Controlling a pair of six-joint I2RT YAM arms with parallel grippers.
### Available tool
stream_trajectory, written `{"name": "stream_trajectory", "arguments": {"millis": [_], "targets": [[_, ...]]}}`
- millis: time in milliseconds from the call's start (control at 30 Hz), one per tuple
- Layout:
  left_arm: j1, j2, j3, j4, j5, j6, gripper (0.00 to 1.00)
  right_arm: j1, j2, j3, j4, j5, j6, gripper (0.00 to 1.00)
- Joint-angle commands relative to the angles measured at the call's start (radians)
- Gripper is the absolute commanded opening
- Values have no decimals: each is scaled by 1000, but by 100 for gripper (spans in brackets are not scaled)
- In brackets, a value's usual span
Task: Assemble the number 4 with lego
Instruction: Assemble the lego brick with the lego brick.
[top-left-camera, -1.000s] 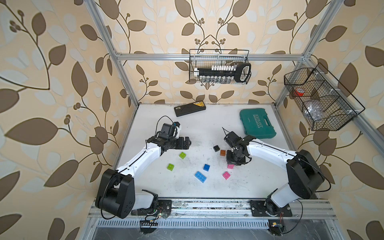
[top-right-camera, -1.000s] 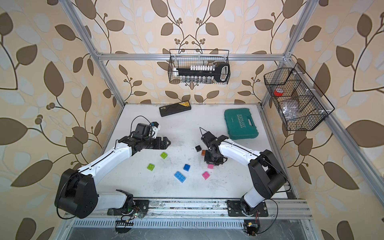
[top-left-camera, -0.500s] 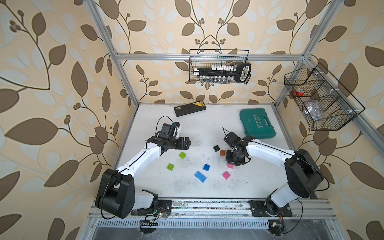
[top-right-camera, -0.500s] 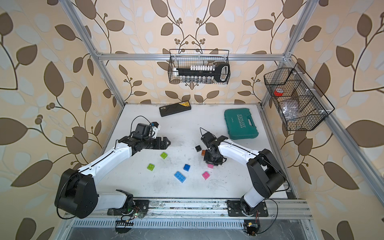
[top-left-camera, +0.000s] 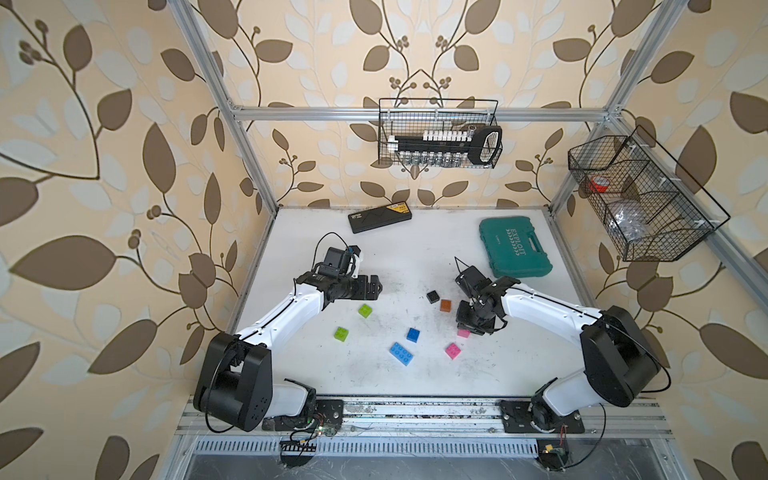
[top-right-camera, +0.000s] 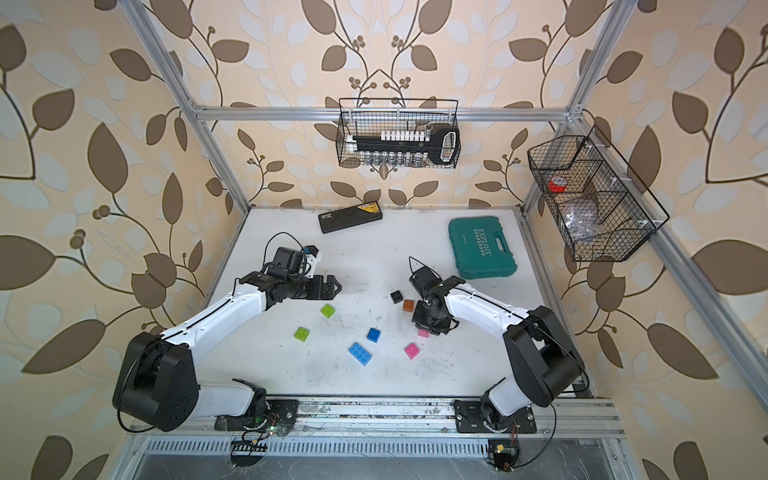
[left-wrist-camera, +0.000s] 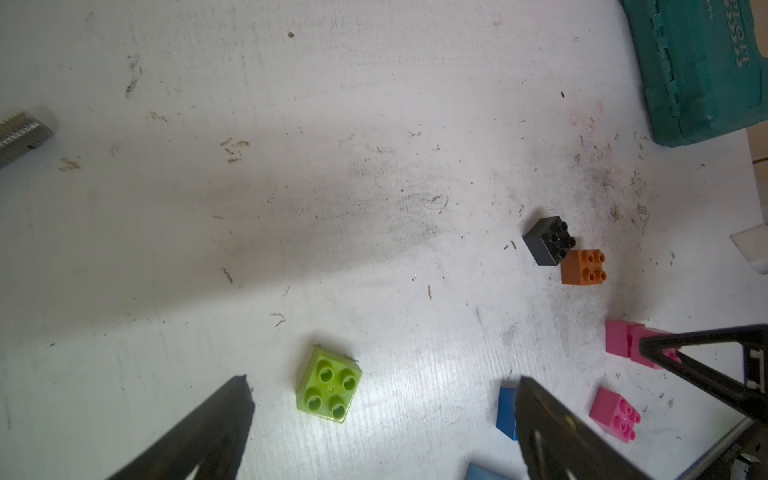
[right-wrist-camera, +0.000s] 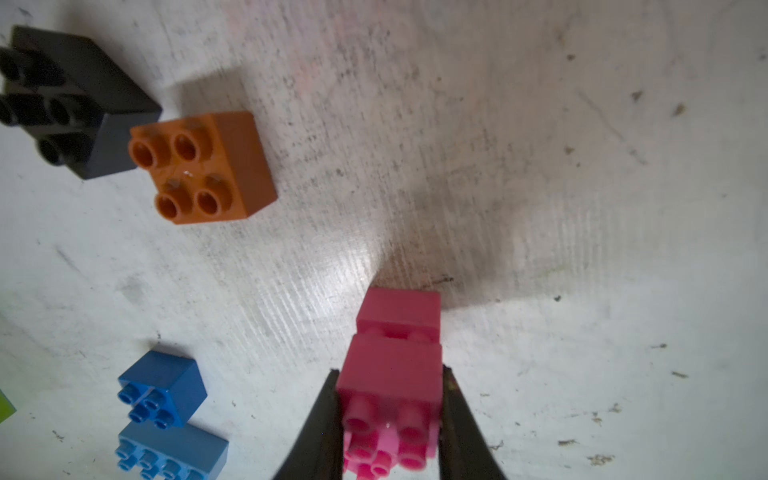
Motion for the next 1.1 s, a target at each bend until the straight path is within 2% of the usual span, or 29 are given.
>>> {"name": "stream_trajectory", "arguments": {"millis": [0, 367, 467, 600, 867, 1067], "targets": [[-12, 6, 28, -4, -3, 17, 99, -41, 46, -35, -40, -13, -5, 6], [-12, 1, 25, -5, -1, 16, 99, -64, 222, -1, -23, -38, -193, 4], [-12, 5, 26, -2, 0, 16, 99, -35, 254, 41, -28, -73, -277, 4], [-12, 11, 28, -1, 3, 16, 99, 43, 315, 147, -83, -45, -369, 4], [-12, 3, 24, -5, -12, 15, 99, 95, 358, 210, -93, -43, -329, 8], [-12, 0, 24, -5, -13, 15, 99, 95, 311, 216, -94, -43, -316, 24]]}}
